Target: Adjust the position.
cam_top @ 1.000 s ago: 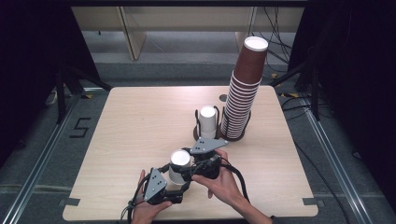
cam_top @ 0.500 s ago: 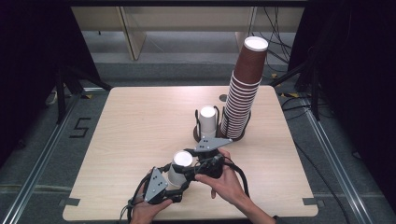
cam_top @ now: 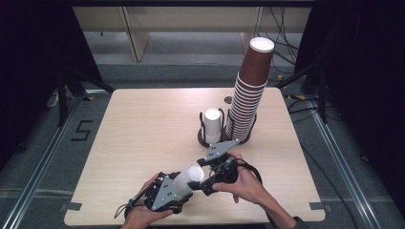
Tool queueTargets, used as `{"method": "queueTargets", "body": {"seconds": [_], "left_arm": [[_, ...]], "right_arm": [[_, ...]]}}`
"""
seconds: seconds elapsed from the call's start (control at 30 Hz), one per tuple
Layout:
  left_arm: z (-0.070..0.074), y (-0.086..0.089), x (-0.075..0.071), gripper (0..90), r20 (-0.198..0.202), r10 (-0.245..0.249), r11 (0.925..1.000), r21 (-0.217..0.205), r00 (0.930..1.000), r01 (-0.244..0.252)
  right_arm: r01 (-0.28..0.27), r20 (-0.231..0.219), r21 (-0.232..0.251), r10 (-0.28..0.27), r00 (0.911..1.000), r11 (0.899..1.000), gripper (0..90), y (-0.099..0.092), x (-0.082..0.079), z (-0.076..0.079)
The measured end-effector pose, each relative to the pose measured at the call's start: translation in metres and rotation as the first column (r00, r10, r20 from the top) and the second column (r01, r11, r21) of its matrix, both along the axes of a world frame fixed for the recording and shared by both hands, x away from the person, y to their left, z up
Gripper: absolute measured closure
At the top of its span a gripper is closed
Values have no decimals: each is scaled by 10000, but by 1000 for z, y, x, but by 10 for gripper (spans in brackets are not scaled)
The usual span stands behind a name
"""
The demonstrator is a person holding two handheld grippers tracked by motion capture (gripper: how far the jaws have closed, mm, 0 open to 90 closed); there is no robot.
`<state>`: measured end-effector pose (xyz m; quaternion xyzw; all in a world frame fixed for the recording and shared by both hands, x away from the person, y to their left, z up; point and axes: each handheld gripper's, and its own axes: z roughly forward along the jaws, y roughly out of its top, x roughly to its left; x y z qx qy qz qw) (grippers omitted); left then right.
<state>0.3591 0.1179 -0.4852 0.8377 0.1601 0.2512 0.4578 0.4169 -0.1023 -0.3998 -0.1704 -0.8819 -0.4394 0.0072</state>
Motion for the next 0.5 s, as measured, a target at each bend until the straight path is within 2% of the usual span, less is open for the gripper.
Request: {"method": "queueTargets", "body": {"seconds": [0.03,0.07,0.27,0.3,0.43,0.47,0.5], "left_arm": [[1,-1,-1,244,-30,-276,9994,212,9996,276],[1,-2,-2,244,2,-342,9986,397,9994,342],[1,-5,-6,244,-127,-634,9961,613,9979,641],[1,-6,-5,243,-67,-806,9939,751,9967,809],[0,-6,-7,238,-111,-776,9948,651,9969,782],[-2,-5,-5,218,-195,-827,9962,241,9964,831],[-2,-5,-5,200,-195,-827,9962,241,9964,831]], "right_arm": [[-197,-71,-146,196,9998,9997,173,1,-1,-1],[-307,-27,-228,306,9995,9993,180,2,-1,-2],[-787,10,-516,788,9969,9956,211,6,-4,-7],[-938,31,-761,943,9955,9927,255,8,-5,-9],[-1135,-38,-925,1137,9935,9892,301,11,-6,-12],[-1119,-39,-951,1120,9937,9892,310,11,-6,-12],[-1130,-8,-888,1134,9935,9896,314,10,-6,-11]]}}
